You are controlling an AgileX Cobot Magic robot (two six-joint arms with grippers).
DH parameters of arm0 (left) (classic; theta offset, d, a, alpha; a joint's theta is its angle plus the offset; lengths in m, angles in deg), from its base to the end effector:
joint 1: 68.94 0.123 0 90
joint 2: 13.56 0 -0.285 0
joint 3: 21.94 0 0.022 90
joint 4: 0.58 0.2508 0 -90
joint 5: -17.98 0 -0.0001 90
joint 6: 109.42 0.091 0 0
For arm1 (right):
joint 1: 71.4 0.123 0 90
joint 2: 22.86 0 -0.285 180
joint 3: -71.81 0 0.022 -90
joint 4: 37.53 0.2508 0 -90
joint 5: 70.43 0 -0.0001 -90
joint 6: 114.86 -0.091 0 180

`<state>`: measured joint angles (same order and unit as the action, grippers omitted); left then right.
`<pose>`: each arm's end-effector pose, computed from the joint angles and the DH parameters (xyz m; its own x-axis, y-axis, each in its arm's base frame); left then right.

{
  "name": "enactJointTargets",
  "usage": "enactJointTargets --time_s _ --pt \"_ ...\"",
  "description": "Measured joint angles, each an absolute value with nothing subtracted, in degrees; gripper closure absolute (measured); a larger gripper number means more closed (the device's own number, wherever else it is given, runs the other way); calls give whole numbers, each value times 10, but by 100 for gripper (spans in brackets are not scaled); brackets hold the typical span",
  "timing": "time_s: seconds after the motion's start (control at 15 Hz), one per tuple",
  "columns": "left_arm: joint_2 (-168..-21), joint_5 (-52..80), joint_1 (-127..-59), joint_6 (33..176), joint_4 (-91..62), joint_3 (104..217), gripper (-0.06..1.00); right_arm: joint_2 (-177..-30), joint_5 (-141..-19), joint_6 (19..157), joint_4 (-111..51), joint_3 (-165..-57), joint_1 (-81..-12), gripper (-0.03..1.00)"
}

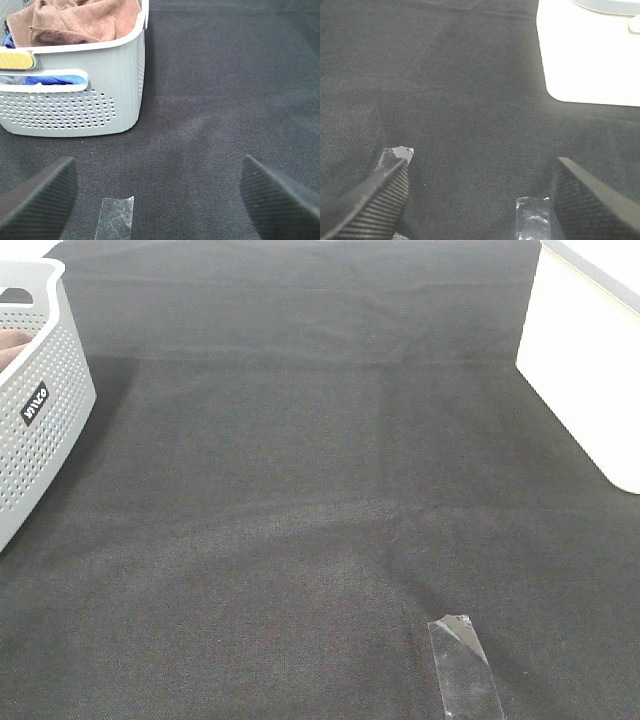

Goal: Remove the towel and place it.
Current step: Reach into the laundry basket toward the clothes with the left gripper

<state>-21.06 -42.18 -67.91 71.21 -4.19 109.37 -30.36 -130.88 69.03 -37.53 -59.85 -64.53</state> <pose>-0.0049 -0.0051 0.2777 -0.4436 -0.0283 -0.8958 0.0220 0.9989 -0.0425 -0.0058 -0.0007 0.2788 -0.4306 -0.1202 -0.8945 -0.1492 0.9869 -0.0608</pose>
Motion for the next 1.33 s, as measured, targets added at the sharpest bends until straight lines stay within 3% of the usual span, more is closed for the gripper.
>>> enactJointTargets --time_s 0.13,0.27,1.33 --pt "-211 -422 -679 712 -41 1094 0 -304 -1309 690 -375 -599 -645 25" --pt "-211 -422 -679 712 -41 1094 -4 -304 -1309 690 -375 -599 -645 25" --pt "-211 -422 -679 712 -39 1094 -5 -304 -1309 690 -375 -599 -645 25"
